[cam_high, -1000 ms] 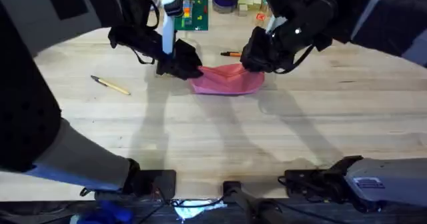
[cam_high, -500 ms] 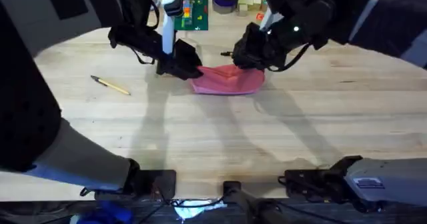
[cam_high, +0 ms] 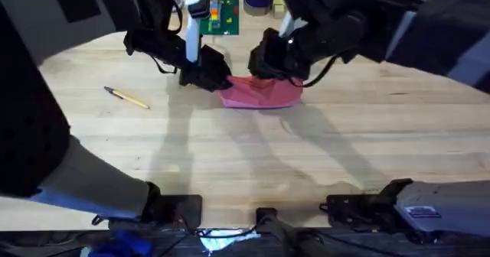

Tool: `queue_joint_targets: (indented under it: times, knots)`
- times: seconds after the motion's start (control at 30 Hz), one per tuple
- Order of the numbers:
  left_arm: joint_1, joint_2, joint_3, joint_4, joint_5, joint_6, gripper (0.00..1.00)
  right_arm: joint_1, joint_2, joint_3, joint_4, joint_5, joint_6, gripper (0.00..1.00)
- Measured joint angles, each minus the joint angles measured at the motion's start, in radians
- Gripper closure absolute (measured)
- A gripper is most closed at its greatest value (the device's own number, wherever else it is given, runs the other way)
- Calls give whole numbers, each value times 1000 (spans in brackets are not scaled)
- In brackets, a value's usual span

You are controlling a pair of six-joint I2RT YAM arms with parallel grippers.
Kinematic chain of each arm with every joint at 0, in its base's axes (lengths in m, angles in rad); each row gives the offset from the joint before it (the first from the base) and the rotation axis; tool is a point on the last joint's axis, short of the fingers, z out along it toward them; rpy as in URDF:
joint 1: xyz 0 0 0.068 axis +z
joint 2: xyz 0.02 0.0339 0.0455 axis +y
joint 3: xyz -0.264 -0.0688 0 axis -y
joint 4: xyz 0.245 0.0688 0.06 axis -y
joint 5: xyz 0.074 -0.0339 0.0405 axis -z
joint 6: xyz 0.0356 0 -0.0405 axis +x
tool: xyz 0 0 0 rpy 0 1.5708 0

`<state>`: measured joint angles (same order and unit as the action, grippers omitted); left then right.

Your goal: Unzip the bag, pick up the pens from the table one at a time and place them inside, then zip the bag closed.

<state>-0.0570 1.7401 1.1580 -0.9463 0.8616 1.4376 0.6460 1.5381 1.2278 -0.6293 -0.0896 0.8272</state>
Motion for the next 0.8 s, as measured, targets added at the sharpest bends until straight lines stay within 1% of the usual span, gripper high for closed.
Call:
queue_joint_targets:
  times: [0.23, 0.43, 0.6, 0.67, 0.73, 0.8]
  knots:
    - [2, 0, 0, 0, -13, 0, 959, 42, 92, 0, 103, -34, 22, 970]
    - [27, 0, 0, 9, -42, 0, 959, 48, 151, 0, 222, -74, 41, 970]
    - [43, 0, 0, 12, -58, 0, 959, 48, 173, -4, 310, -106, 48, 970]
    - [43, 0, 0, 11, -58, 0, 959, 47, 174, -5, 337, -127, 53, 970]
    - [38, 0, 0, 8, -49, 0, 959, 53, 174, -4, 388, -179, 57, 970]
    - [35, 0, 0, 0, -54, 0, 959, 65, 174, -3, 394, -196, 60, 970]
